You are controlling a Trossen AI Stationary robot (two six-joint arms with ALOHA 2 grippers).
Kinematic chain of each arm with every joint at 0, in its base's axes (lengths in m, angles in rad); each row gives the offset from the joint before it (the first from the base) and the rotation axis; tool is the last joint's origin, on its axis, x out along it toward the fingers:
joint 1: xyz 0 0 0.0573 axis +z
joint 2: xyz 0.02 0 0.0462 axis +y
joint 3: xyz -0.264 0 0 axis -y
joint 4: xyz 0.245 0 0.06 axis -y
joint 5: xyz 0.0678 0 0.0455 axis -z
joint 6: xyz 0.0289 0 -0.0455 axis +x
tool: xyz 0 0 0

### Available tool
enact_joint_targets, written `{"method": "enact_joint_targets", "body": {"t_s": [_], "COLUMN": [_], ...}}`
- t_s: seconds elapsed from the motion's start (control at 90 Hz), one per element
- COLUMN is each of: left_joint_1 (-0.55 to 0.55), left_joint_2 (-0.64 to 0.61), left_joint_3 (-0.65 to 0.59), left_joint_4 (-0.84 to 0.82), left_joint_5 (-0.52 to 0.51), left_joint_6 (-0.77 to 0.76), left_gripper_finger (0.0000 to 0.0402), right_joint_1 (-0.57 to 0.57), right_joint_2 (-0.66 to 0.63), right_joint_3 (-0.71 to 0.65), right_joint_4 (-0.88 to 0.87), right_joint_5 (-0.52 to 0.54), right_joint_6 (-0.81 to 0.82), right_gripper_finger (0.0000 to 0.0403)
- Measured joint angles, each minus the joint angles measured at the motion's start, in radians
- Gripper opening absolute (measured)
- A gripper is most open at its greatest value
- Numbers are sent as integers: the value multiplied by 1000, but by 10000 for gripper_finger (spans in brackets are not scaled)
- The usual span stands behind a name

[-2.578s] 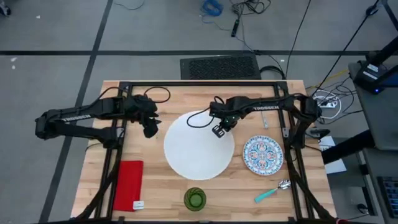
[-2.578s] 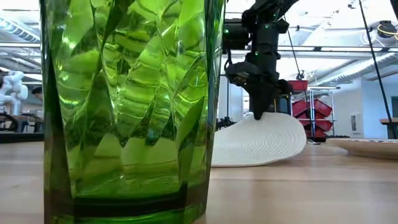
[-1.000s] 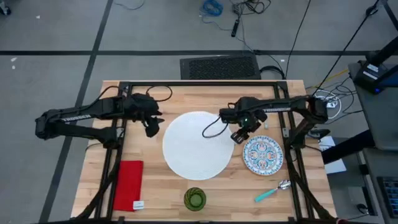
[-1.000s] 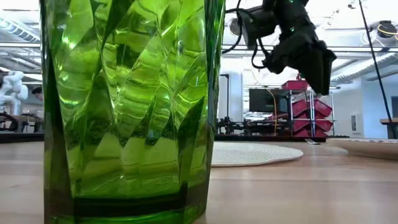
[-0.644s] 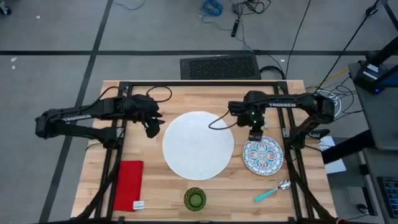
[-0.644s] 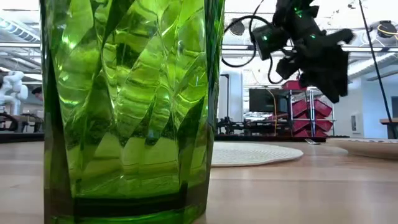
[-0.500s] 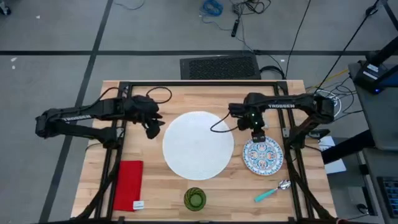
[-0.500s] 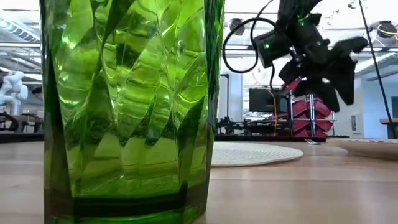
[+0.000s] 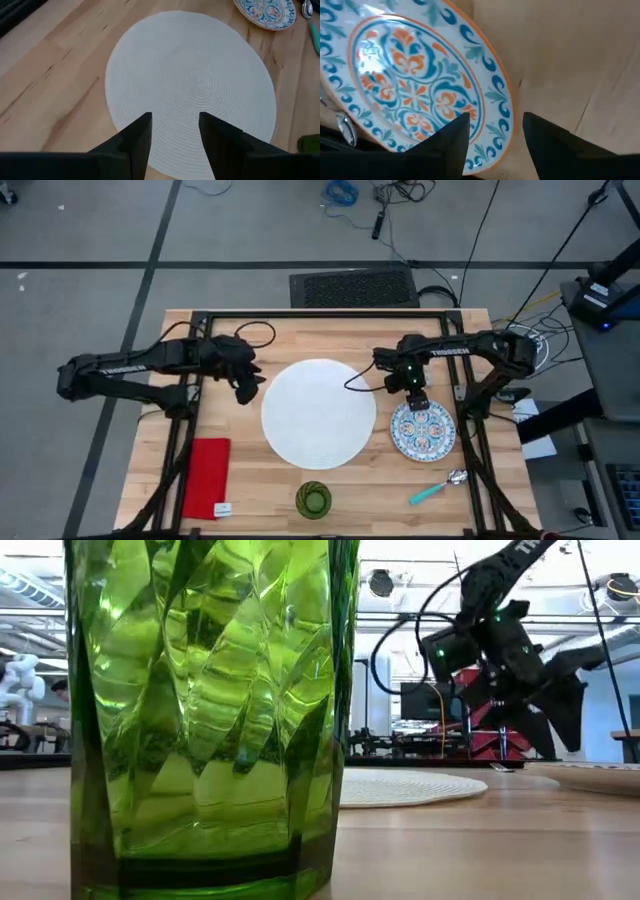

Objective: Set table place
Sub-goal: Put the blue patterned plate on the white tablemat

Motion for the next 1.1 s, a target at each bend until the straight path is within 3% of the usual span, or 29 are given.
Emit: {"method": "enact_joint_targets", "body": {"t_s": [0.444, 0.556, 0.722, 0.989, 1.1], "left_joint_1": [0, 0, 0, 0, 0], "left_joint_2": [0, 0, 0, 0, 0], "left_joint_3": [0, 0, 0, 0, 0], "left_joint_4": [0, 0, 0, 0, 0], "left_joint_5": [-1, -1, -2, -2, -3], "left_joint_6": [1, 1, 4, 3, 5], "left_gripper_finger": [149, 149, 149, 149, 149], "right_joint_1": [-20, -20, -31, -37, -60], "right_joint_2": [1, 1, 0, 0, -2], "right_joint_3": [-97, -97, -97, -83, -59], "right_joint_4": [59, 63, 53, 29, -40], "right_joint_5": [-28, -28, -47, -48, -115], "right_joint_6": [40, 40, 34, 48, 47], "right_gripper_finger": [164, 127, 19, 2, 0]}}
